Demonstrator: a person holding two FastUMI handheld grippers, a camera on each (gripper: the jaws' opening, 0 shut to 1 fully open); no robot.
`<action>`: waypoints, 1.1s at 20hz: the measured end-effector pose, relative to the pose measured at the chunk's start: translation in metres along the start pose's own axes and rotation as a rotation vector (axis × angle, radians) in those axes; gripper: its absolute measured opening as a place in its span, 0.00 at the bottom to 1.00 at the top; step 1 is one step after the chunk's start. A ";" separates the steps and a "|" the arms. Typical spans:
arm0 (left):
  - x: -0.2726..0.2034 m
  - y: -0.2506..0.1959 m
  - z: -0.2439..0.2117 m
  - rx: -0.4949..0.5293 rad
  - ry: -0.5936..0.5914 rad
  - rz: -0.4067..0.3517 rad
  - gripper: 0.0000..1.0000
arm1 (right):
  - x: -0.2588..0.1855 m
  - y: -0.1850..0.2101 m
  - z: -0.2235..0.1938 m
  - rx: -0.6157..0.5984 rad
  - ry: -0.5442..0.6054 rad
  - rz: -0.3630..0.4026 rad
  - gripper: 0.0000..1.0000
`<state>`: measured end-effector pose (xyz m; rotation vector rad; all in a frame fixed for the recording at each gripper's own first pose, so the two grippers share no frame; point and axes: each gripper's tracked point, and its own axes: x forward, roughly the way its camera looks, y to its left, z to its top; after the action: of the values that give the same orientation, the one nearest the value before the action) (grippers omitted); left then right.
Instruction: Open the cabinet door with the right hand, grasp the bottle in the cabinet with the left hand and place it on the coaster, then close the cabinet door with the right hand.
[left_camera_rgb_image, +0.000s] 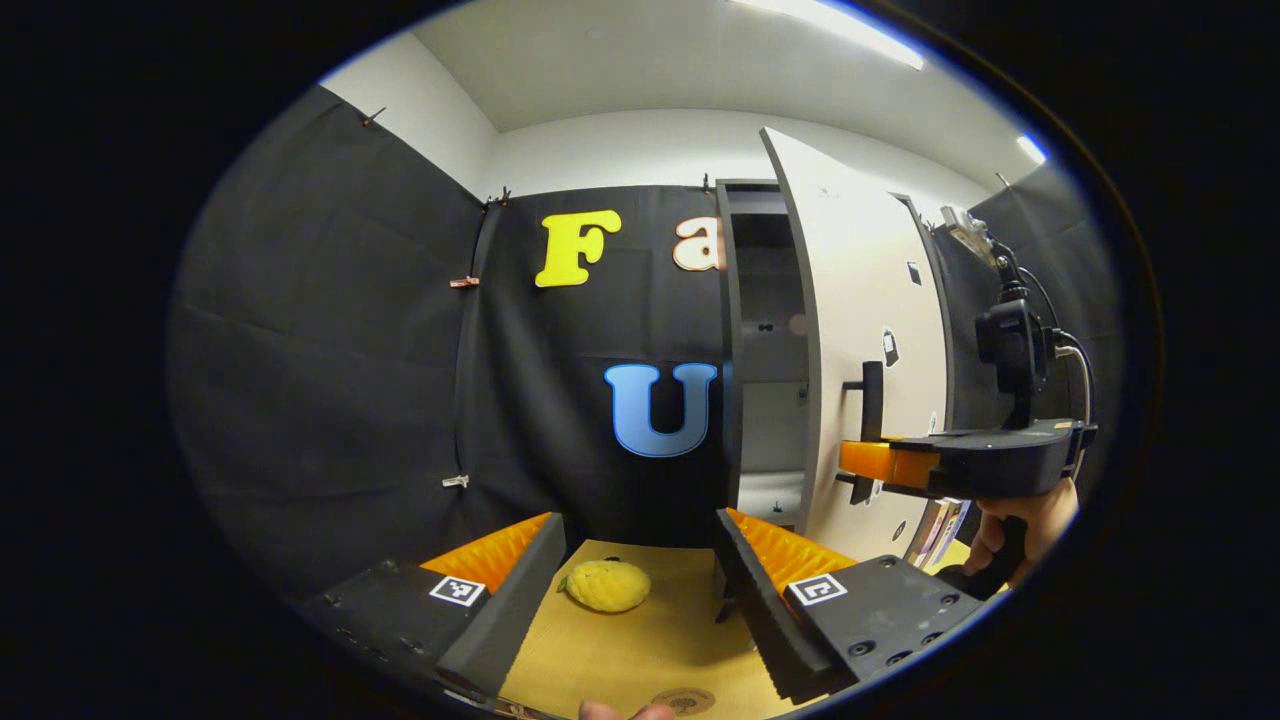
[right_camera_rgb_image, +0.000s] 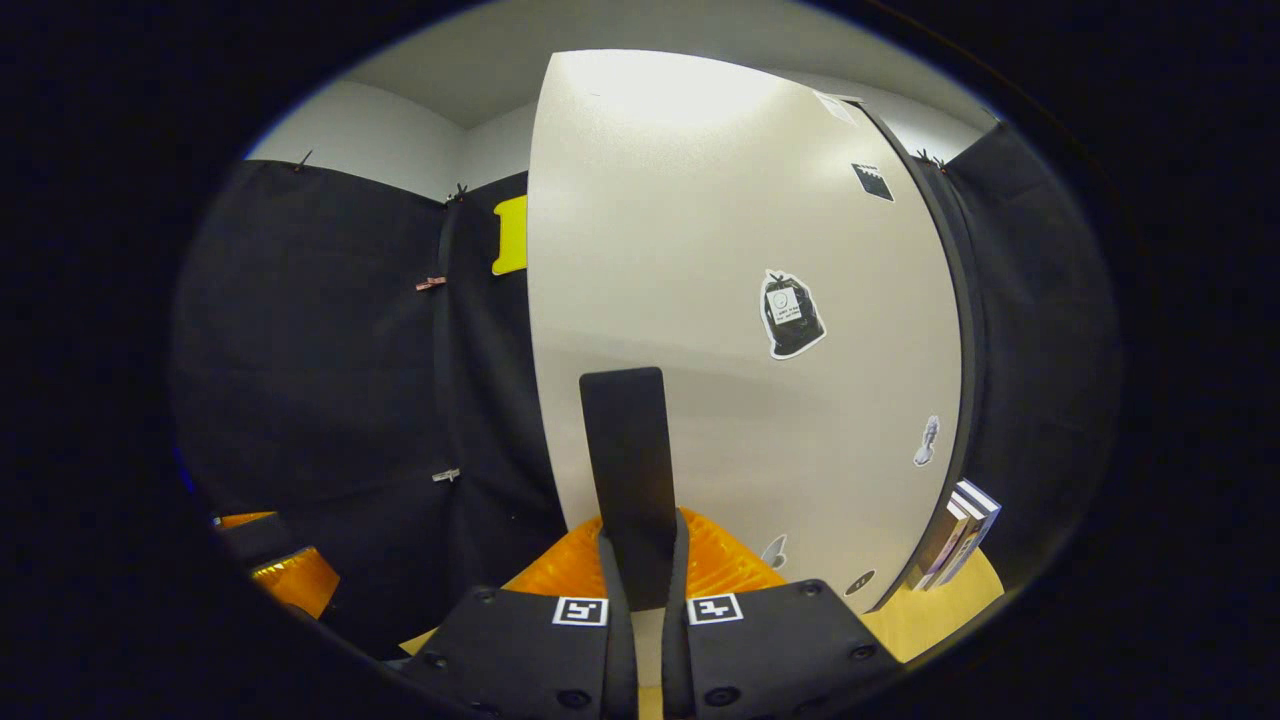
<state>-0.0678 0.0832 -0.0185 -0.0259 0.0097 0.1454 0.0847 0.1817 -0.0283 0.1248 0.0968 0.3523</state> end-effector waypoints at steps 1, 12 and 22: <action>-0.001 -0.003 0.001 0.000 -0.001 -0.004 0.94 | -0.006 -0.002 0.000 -0.001 -0.001 0.005 0.14; 0.005 -0.047 0.004 -0.012 0.006 -0.068 0.95 | -0.071 -0.040 0.004 -0.008 0.005 0.012 0.14; 0.023 -0.090 0.006 -0.019 0.006 -0.147 0.94 | -0.117 -0.088 0.010 -0.003 0.009 -0.055 0.13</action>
<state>-0.0316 -0.0022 -0.0102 -0.0454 0.0124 -0.0019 0.0057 0.0581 -0.0220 0.1174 0.1088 0.2980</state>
